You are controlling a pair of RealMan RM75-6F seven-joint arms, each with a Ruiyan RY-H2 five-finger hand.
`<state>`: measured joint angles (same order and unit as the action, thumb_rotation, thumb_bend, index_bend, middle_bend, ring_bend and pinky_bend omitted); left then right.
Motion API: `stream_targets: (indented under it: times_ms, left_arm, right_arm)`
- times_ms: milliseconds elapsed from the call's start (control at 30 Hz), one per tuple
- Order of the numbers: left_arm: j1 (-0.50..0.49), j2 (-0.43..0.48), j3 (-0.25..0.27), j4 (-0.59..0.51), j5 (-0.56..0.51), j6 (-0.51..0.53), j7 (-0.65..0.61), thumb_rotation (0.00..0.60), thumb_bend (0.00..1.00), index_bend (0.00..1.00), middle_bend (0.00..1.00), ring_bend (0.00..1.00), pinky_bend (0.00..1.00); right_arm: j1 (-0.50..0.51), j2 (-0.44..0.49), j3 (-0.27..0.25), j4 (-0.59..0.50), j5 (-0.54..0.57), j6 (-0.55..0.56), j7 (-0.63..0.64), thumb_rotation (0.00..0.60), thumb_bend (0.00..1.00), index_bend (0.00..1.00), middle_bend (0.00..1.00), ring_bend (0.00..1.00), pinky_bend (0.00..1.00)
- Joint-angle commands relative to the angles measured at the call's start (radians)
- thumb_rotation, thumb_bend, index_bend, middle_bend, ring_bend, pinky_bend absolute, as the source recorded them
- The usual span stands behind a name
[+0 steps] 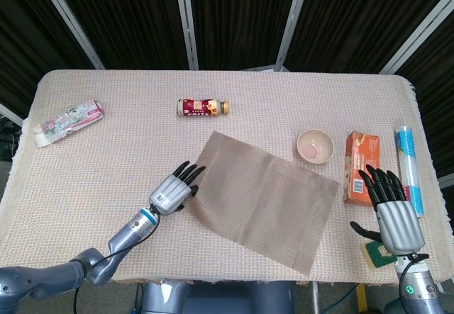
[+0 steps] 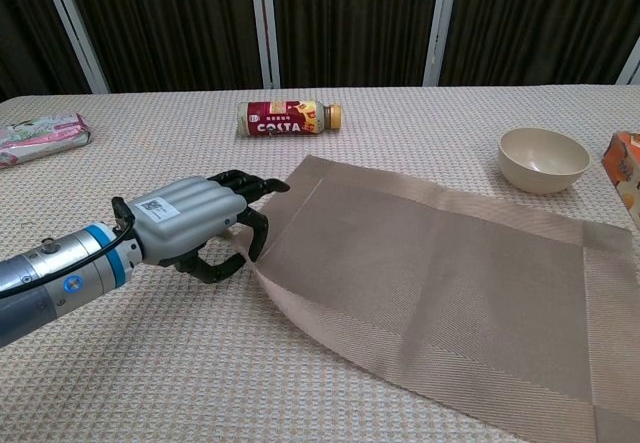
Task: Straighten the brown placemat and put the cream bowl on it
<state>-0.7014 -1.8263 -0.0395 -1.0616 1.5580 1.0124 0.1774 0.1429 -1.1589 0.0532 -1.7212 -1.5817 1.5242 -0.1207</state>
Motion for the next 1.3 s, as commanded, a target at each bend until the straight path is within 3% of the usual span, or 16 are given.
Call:
stream_targets:
  times_ms: [33, 400, 633, 933, 1300]
  left_arm:
    - [0.003, 0.006, 0.000, -0.012, -0.003, 0.006, 0.005, 0.600, 0.59, 0.65, 0.00, 0.00, 0.00]
    - [0.050, 0.096, 0.029, -0.159, -0.008, 0.054, 0.040, 0.600, 0.60, 0.70, 0.00, 0.00, 0.00]
    - [0.115, 0.202, 0.093, -0.378, -0.048, 0.056, 0.156, 0.600, 0.60, 0.69, 0.00, 0.00, 0.00]
    - [0.152, 0.276, 0.166, -0.560, -0.084, 0.020, 0.271, 0.600, 0.59, 0.69, 0.00, 0.00, 0.00]
    - [0.191, 0.320, 0.206, -0.622, -0.104, 0.031, 0.372, 0.600, 0.59, 0.69, 0.00, 0.00, 0.00]
  right_arm:
    - [-0.001, 0.002, 0.000, 0.000, -0.003, 0.002, 0.003, 0.600, 0.00, 0.00, 0.00, 0.00, 0.00]
    - [-0.007, 0.006, 0.002, -0.005, -0.015, 0.010, 0.005, 0.600, 0.00, 0.00, 0.00, 0.00, 0.00]
    - [-0.011, 0.007, 0.003, -0.008, -0.023, 0.016, 0.003, 0.600, 0.00, 0.00, 0.00, 0.00, 0.00]
    - [-0.013, 0.003, 0.002, -0.009, -0.028, 0.015, -0.007, 0.600, 0.00, 0.00, 0.00, 0.00, 0.00]
    - [-0.016, 0.006, 0.003, -0.012, -0.035, 0.018, -0.002, 0.600, 0.00, 0.00, 0.00, 0.00, 0.00]
